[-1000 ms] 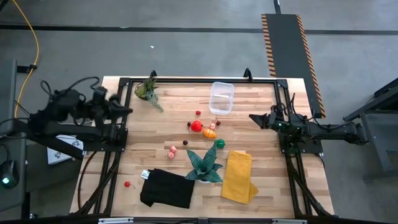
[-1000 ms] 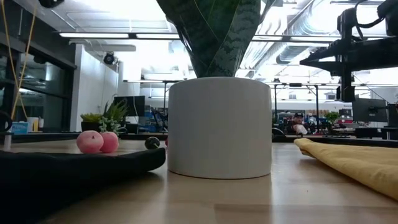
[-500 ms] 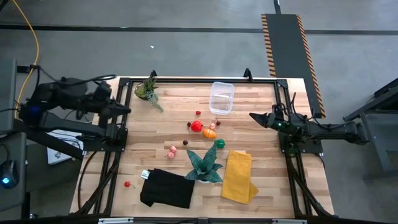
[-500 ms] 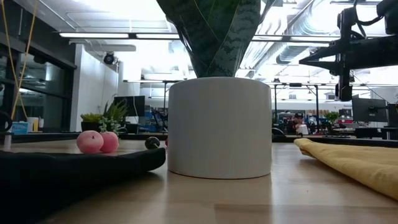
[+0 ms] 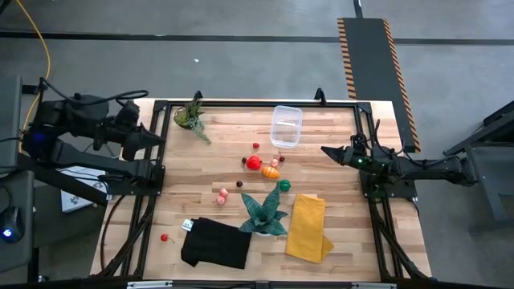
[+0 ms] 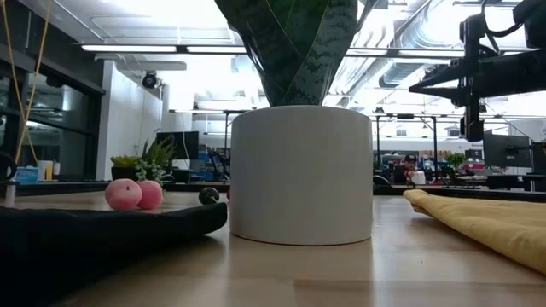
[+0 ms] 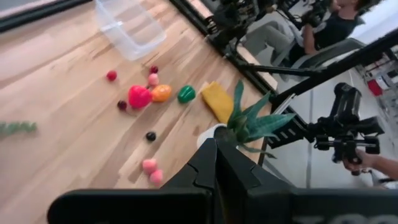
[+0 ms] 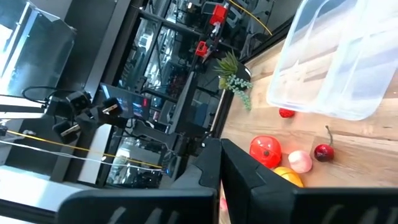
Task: Pick and placing Produce into tupperware
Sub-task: Put the bottom red cherry into the transparent container
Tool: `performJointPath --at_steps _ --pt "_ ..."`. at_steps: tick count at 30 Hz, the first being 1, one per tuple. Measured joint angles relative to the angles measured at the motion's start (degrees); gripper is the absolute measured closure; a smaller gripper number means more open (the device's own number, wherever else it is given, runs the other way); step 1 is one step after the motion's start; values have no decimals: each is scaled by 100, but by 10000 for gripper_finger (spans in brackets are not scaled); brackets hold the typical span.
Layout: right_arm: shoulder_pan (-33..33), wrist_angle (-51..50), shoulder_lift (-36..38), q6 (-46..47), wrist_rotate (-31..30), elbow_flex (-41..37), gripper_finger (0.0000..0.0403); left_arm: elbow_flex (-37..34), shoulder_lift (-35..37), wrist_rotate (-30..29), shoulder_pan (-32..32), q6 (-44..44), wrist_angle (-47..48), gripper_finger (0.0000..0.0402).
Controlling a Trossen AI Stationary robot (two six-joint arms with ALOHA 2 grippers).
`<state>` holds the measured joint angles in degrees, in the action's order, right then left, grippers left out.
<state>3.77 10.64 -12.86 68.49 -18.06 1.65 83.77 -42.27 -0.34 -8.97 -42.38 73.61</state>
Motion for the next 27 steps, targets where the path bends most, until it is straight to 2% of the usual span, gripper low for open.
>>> performJointPath --at_steps 6,13,21,27 --pt "0 -10 0 -42 0 7 403 -34 196 33 0 -284 429 401" --pt "0 -20 0 -41 0 9 403 -198 375 79 0 -228 449 401" --pt "0 -54 4 -42 -59 11 403 -204 439 146 2 1093 156 401" --pt "0 -54 3 2 -61 11 403 -205 429 605 1 1806 166 401"
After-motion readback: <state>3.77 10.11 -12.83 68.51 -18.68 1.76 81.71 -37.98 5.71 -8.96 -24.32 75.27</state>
